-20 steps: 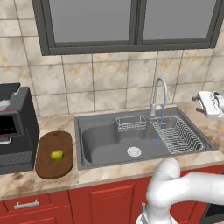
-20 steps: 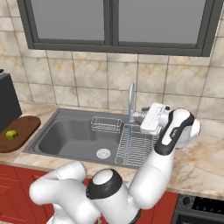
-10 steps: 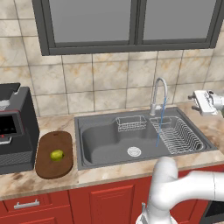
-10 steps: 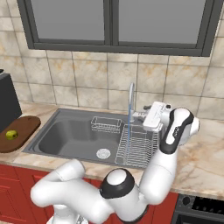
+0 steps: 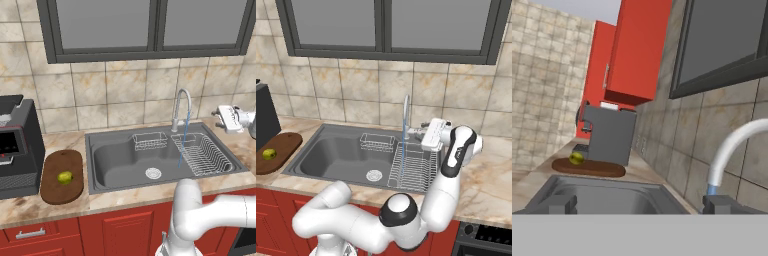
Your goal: Pick the pear from the sink and place it on the cutting board to airdry. Then turn off the sink faucet.
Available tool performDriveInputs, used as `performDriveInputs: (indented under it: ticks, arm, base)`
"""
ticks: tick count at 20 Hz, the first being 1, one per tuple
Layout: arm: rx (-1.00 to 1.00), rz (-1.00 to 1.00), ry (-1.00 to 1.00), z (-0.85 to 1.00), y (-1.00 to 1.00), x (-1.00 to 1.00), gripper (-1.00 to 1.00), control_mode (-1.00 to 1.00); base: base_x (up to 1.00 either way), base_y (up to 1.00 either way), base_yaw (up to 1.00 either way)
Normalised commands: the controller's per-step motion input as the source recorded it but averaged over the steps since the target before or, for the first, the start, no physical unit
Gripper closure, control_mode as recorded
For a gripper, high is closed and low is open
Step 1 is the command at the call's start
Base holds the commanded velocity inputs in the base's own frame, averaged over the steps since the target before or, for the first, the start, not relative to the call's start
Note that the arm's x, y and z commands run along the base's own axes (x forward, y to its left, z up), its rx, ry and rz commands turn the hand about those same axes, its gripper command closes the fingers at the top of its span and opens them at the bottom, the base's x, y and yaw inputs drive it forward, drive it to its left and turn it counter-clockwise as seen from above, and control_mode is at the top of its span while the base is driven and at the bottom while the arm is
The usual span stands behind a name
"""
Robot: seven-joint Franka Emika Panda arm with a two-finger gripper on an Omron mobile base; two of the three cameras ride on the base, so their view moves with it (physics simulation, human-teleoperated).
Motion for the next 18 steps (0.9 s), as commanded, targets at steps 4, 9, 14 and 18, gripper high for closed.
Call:
performDriveInputs:
  ticks: [4, 9, 14, 18]
  arm:
    - [0.00, -0.04, 0.00, -0.16, 0.00, 0.20, -1.00, -1.00]
    - [0.00, -0.02, 0.00, -0.04, 0.00, 0.21, -1.00, -1.00]
    - [0.00, -0.01, 0.01, 0.00, 0.00, 0.05, -1.00, -1.00]
    - [0.00, -0.03, 0.04, -0.06, 0.00, 0.00, -1.00, -1.00]
  base:
    - [0.00, 0.00, 0.00]
    - [0.00, 0.00, 0.00]
    - [0.00, 0.00, 0.00]
    - [0.00, 0.00, 0.00]
